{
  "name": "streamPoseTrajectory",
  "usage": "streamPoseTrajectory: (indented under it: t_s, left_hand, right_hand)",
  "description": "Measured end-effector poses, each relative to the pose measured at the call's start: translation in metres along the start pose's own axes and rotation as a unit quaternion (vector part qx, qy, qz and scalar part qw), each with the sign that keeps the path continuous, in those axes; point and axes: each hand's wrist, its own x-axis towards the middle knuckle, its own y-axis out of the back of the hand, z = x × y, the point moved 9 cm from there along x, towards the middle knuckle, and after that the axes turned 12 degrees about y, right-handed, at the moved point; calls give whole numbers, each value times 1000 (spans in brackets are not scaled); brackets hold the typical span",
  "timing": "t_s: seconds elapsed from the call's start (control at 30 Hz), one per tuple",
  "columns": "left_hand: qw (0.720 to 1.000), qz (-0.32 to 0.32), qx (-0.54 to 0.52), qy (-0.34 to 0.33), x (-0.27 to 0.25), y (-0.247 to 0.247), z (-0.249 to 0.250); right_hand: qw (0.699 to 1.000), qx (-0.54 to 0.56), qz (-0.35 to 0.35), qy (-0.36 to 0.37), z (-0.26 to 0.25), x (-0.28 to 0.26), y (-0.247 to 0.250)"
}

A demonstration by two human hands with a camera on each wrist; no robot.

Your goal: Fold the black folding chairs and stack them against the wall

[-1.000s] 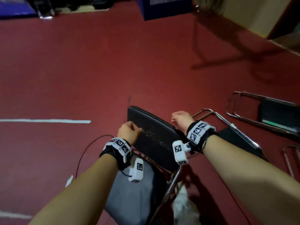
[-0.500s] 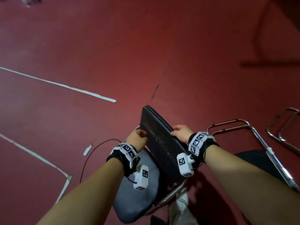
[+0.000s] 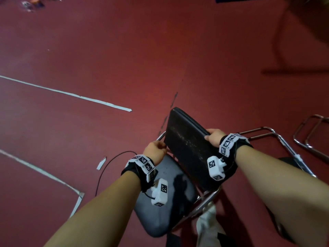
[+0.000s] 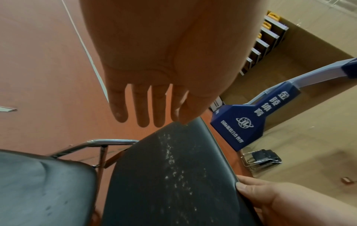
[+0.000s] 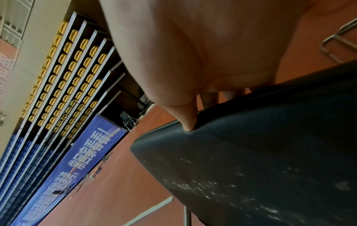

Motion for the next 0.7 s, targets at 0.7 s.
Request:
streamPoseTrajectory:
  t_s: [0.7]
  left_hand:
    - [992,-91,-80,34,-57,16,-198]
  right_hand:
    - [992,-111,5,57,-90,-109,-224]
